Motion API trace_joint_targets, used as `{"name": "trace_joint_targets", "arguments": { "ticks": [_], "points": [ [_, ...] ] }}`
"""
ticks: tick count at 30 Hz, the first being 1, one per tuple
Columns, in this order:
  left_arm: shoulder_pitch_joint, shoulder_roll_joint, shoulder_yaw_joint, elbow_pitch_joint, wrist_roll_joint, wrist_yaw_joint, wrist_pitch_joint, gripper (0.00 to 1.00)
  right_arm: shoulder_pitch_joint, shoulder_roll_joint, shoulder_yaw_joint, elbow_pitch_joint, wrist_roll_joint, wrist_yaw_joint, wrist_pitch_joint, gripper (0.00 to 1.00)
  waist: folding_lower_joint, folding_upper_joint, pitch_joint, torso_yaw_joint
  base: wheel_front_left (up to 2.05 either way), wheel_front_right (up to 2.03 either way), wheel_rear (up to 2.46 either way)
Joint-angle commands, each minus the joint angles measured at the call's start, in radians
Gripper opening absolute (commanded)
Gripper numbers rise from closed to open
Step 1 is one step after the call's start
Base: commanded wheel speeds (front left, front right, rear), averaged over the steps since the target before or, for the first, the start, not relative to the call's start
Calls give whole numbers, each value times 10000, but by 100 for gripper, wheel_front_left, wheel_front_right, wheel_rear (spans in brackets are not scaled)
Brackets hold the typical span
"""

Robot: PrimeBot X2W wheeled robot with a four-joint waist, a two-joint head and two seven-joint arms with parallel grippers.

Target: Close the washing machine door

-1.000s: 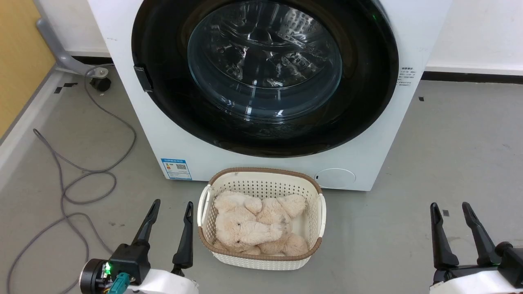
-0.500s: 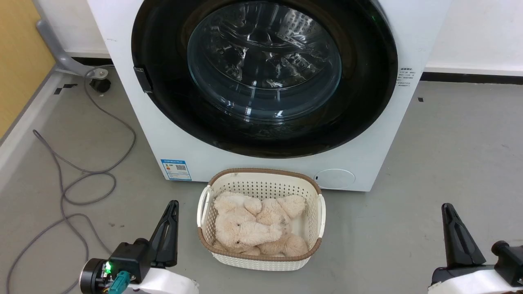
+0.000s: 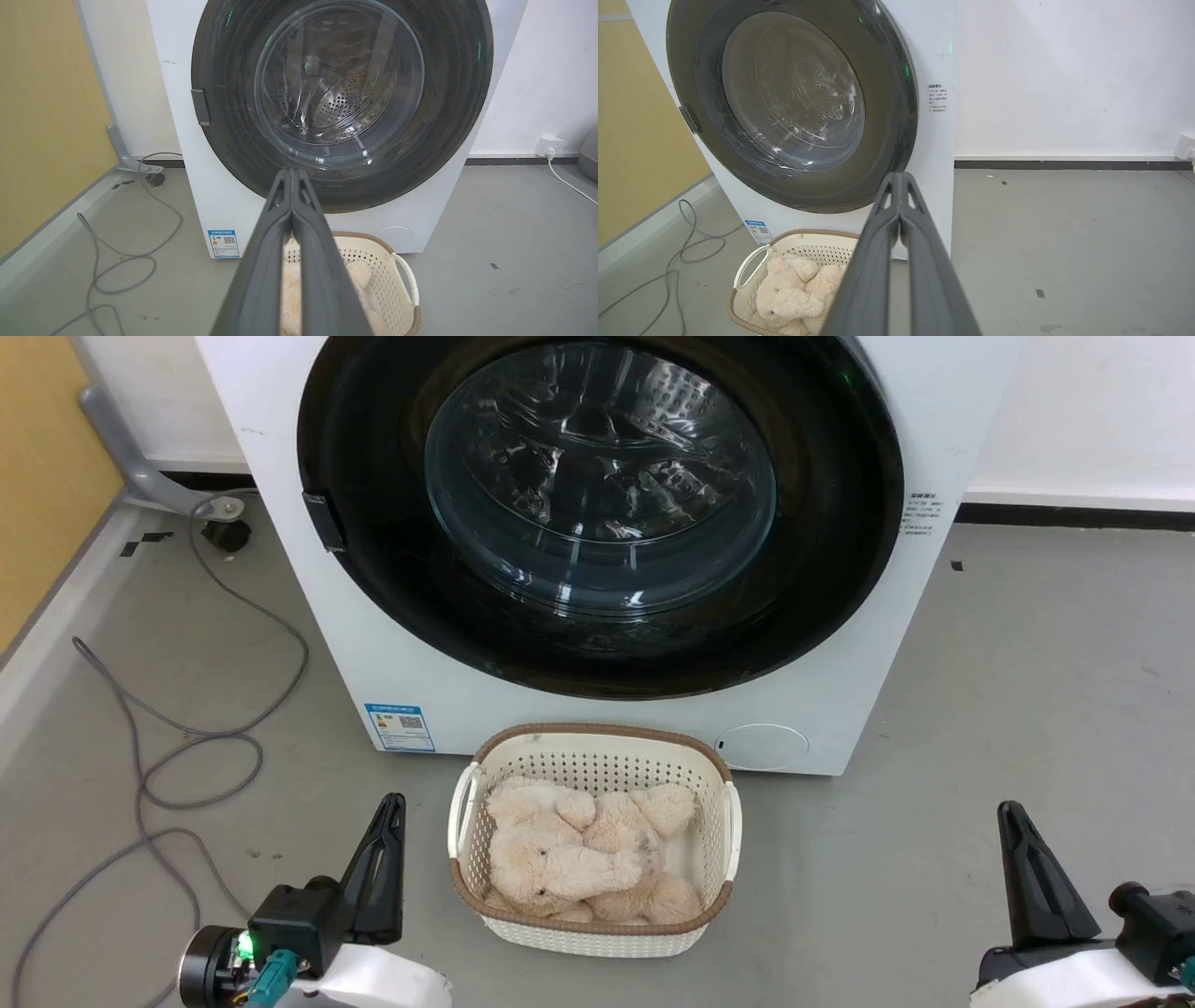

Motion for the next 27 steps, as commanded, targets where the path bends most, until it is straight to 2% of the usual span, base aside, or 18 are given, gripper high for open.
{"name": "trace_joint_targets", "arguments": {
  "ticks": [1,27],
  "points": [
    [-1,0,40,-61,57,49,55,0,-65,65,21,-82,-116,-1,58,0,0,0,-3,-3,0,0,0],
    [-2,0,145,-259,228,202,586,0,-143,188,168,-263,-583,-3,592,0,0,0,-82,-99,0,0,0]
  ]
}}
